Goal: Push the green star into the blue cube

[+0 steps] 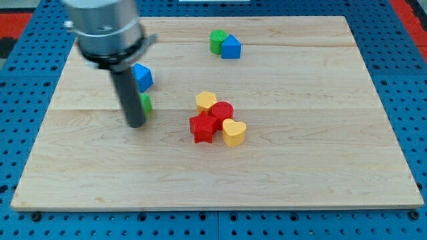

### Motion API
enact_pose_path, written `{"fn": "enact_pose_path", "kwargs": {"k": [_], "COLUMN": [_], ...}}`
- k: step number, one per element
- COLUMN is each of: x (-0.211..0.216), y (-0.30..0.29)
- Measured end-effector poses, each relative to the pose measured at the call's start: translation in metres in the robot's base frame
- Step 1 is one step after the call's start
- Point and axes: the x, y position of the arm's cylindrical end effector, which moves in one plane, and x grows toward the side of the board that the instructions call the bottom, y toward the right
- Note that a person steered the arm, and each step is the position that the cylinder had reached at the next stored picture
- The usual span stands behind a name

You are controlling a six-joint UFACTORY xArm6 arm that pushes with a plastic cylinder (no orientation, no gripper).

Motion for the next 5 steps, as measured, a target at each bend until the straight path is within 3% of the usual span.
{"fn": "enact_pose_path", "kwargs": {"k": [3, 5], "x": [-0.094, -0.155], "y": [-0.007, 0.042]}}
